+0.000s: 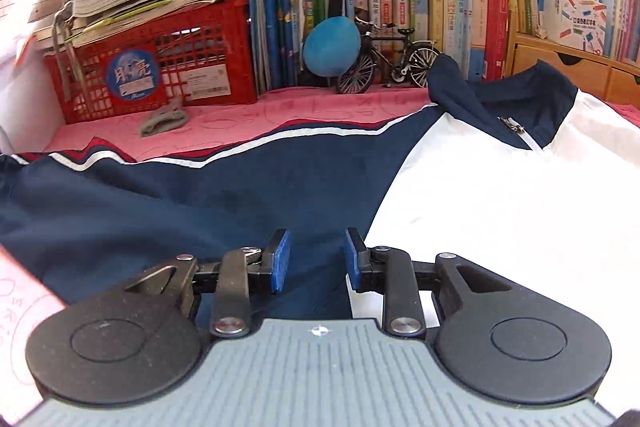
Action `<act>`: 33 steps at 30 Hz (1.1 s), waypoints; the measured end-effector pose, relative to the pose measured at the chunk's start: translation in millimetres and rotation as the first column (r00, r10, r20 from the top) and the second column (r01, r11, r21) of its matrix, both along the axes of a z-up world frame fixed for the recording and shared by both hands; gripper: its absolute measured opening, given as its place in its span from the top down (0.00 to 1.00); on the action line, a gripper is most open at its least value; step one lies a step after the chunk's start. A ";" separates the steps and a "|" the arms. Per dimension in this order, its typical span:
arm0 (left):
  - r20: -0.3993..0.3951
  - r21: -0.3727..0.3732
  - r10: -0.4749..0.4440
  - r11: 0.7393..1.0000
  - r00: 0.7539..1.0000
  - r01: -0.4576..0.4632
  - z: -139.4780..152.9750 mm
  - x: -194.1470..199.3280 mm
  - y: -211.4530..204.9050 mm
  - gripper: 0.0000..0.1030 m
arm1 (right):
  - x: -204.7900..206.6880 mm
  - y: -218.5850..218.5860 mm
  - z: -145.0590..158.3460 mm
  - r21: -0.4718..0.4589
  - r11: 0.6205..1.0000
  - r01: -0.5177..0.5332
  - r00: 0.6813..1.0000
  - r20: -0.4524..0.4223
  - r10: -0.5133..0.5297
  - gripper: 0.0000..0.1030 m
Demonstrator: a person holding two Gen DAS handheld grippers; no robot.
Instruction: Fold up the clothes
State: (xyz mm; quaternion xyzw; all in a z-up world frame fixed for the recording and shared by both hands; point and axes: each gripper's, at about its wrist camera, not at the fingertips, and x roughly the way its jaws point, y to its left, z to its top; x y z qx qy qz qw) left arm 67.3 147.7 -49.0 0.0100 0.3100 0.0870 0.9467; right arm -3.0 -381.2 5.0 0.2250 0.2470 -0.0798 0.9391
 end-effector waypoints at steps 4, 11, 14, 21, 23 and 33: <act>-0.010 0.062 0.022 0.998 1.000 -0.021 -2.4 5.3 -9.5 0.64 | -33.9 -56.8 -28.9 0.119 0.976 0.181 0.983 -0.040 -0.178 0.10; -0.017 0.141 0.051 0.989 0.999 -0.048 -5.3 7.1 -17.9 0.56 | -33.2 -91.2 -52.0 0.178 0.958 0.226 0.973 -0.093 -0.213 0.47; -0.019 0.174 0.052 0.984 0.998 -0.048 -6.6 7.5 -22.0 0.56 | -18.9 -81.8 -30.6 -0.093 0.980 0.177 0.979 -0.081 -0.184 0.66; -0.022 0.221 0.049 0.974 0.999 -0.043 -8.3 8.1 -27.2 0.56 | -15.7 -78.4 7.7 -0.895 0.363 0.259 0.947 0.162 -0.277 0.69; -0.022 0.223 0.046 0.974 0.999 -0.040 -8.5 8.0 -27.4 0.56 | -8.1 -90.3 5.8 -0.941 0.259 0.215 0.954 0.146 -0.260 0.64; -0.019 0.184 0.052 0.982 0.998 -0.048 -6.1 6.2 -21.2 0.51 | 1.8 -116.0 -22.4 -0.890 0.455 0.020 0.937 -0.142 -0.318 0.12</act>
